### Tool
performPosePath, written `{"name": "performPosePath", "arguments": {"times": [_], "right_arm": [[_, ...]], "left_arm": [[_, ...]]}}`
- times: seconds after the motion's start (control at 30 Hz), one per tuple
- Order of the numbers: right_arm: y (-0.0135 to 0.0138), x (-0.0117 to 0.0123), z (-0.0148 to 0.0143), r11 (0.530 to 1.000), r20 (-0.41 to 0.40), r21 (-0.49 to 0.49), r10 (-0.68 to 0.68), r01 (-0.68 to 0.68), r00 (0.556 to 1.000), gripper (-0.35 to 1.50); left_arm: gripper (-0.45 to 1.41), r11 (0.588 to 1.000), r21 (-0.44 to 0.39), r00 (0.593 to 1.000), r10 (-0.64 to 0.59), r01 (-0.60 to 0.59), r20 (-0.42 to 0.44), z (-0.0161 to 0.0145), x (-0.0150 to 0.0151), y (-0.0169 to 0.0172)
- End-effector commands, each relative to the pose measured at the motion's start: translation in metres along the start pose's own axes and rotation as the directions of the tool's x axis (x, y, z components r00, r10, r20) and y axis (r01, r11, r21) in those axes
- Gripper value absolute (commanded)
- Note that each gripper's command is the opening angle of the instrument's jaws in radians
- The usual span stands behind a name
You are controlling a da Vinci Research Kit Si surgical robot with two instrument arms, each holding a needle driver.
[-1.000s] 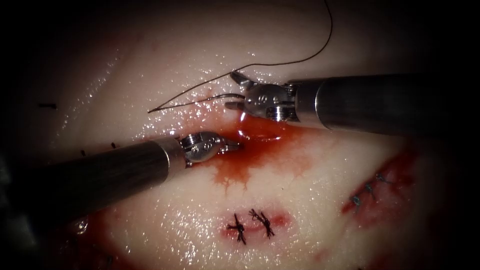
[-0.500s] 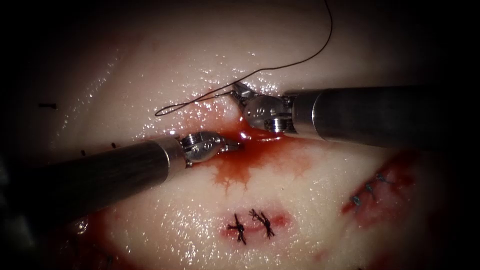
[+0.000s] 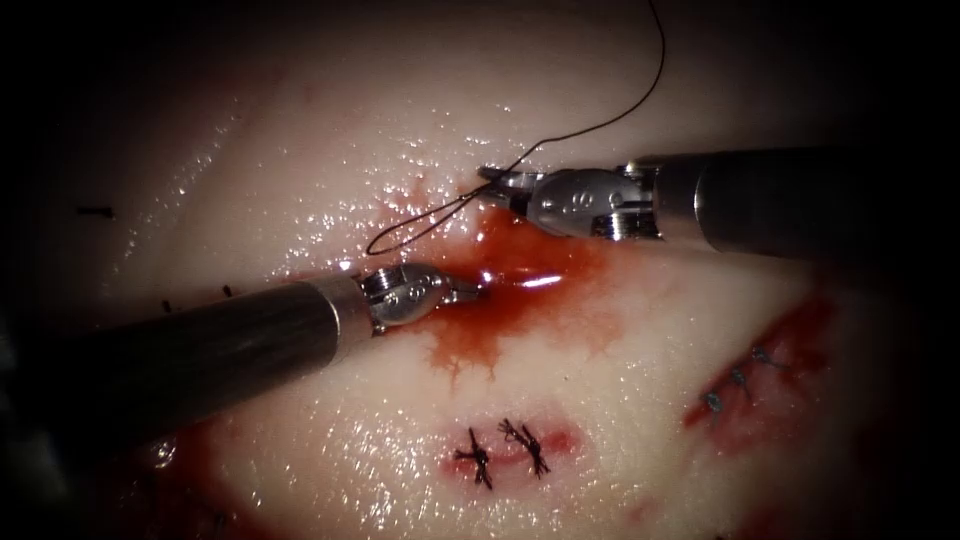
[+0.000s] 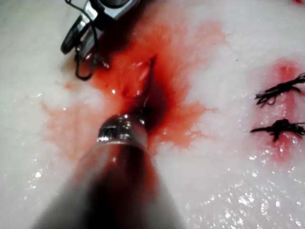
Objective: Wound Closure
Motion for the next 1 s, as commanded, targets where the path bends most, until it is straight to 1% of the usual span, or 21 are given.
{"name": "performPosePath", "arguments": {"times": [0.03, 0.07, 0.13, 0.2, 0.23, 0.33, 0.4, 0.43, 0.47, 0.67, 0.7, 0.77, 0.83, 0.9, 0.93, 0.97, 1.0], "right_arm": [[0.0011, -0.0020, 0.0005, 0.999, -0.054, 0.018, 0.047, -0.046, 0.997, -0.35], [0.0017, -0.0025, 0.0003, 0.995, -0.112, 0.041, 0.094, -0.089, 0.989, -0.35], [0.0026, -0.0033, 0.0002, 0.982, -0.168, 0.094, 0.180, -0.166, 0.969, -0.35], [0.0031, -0.0040, 0.0002, 0.960, -0.191, 0.152, 0.263, -0.236, 0.946, -0.35], [0.0034, -0.0043, 0.0003, 0.930, -0.197, 0.214, 0.341, -0.299, 0.919, -0.35], [0.0036, -0.0044, 0.0005, 0.893, -0.191, 0.272, 0.414, -0.357, 0.890, -0.35], [0.0035, -0.0044, 0.0006, 0.847, -0.157, 0.264, 0.509, -0.461, 0.846, -0.35], [0.0035, -0.0044, 0.0006, 0.815, -0.142, 0.255, 0.564, -0.520, 0.814, -0.35], [0.0035, -0.0045, 0.0005, 0.800, -0.133, 0.243, 0.588, -0.549, 0.798, -0.35], [0.0043, -0.0041, 0.0005, 0.787, -0.157, 0.236, 0.609, -0.570, 0.777, -0.35], [0.0043, -0.0041, 0.0004, 0.783, -0.164, 0.238, 0.616, -0.575, 0.771, -0.35], [0.0045, -0.0041, 0.0003, 0.759, -0.167, 0.247, 0.645, -0.602, 0.745, -0.35], [0.0047, -0.0041, 0.0003, 0.731, -0.181, 0.257, 0.679, -0.632, 0.712, -0.35], [0.0049, -0.0042, 0.0005, 0.676, -0.172, 0.296, 0.733, -0.675, 0.658, -0.35], [0.0050, -0.0044, 0.0008, 0.618, -0.192, 0.324, 0.784, -0.716, 0.590, -0.35], [0.0049, -0.0045, 0.0010, 0.578, -0.190, 0.340, 0.815, -0.742, 0.548, -0.35], [0.0048, -0.0047, 0.0011, 0.556, -0.200, 0.345, 0.831, -0.756, 0.519, -0.35]], "left_arm": [[-0.40, 1.000, 0.000, 1.000, 0.001, -0.001, -0.001, 0.0009, 0.0000, -0.0002], [-0.40, 1.000, 0.000, 1.000, 0.001, -0.001, -0.001, 0.0009, 0.0000, -0.0002], [-0.40, 1.000, 0.000, 1.000, 0.001, -0.001, -0.001, 0.0009, 0.0000, -0.0003], [-0.40, 1.000, 0.000, 1.000, 0.001, -0.001, -0.001, 0.0010, 0.0000, -0.0003], [-0.40, 1.000, 0.002, 1.000, 0.001, -0.001, 0.000, 0.0011, 0.0000, -0.0003], [-0.40, 1.000, 0.002, 1.000, 0.001, -0.001, 0.003, 0.0013, -0.0001, -0.0003], [-0.40, 1.000, 0.003, 1.000, 0.001, -0.001, 0.003, 0.0013, -0.0001, -0.0003], [-0.40, 1.000, 0.003, 1.000, 0.001, -0.001, 0.003, 0.0013, -0.0001, -0.0003], [-0.40, 1.000, 0.003, 1.000, 0.001, -0.001, 0.003, 0.0013, -0.0001, -0.0002], [-0.38, 1.000, 0.009, 1.000, 0.001, -0.001, 0.005, 0.0017, 0.0001, 0.0000], [-0.38, 1.000, 0.010, 1.000, 0.000, -0.001, 0.005, 0.0018, 0.0001, 0.0000], [-0.38, 1.000, 0.009, 1.000, 0.001, -0.001, 0.004, 0.0019, 0.0001, 0.0000], [-0.38, 1.000, 0.009, 1.000, 0.001, -0.001, 0.004, 0.0020, 0.0000, -0.0001], [-0.38, 1.000, 0.010, 1.000, 0.003, -0.003, 0.004, 0.0021, -0.0001, -0.0002], [-0.38, 1.000, 0.011, 1.000, 0.004, -0.004, 0.004, 0.0023, -0.0003, -0.0003], [-0.38, 1.000, 0.011, 1.000, 0.005, -0.005, 0.004, 0.0023, -0.0003, -0.0003], [-0.38, 1.000, 0.011, 1.000, 0.005, -0.005, 0.004, 0.0023, -0.0003, -0.0003]]}}
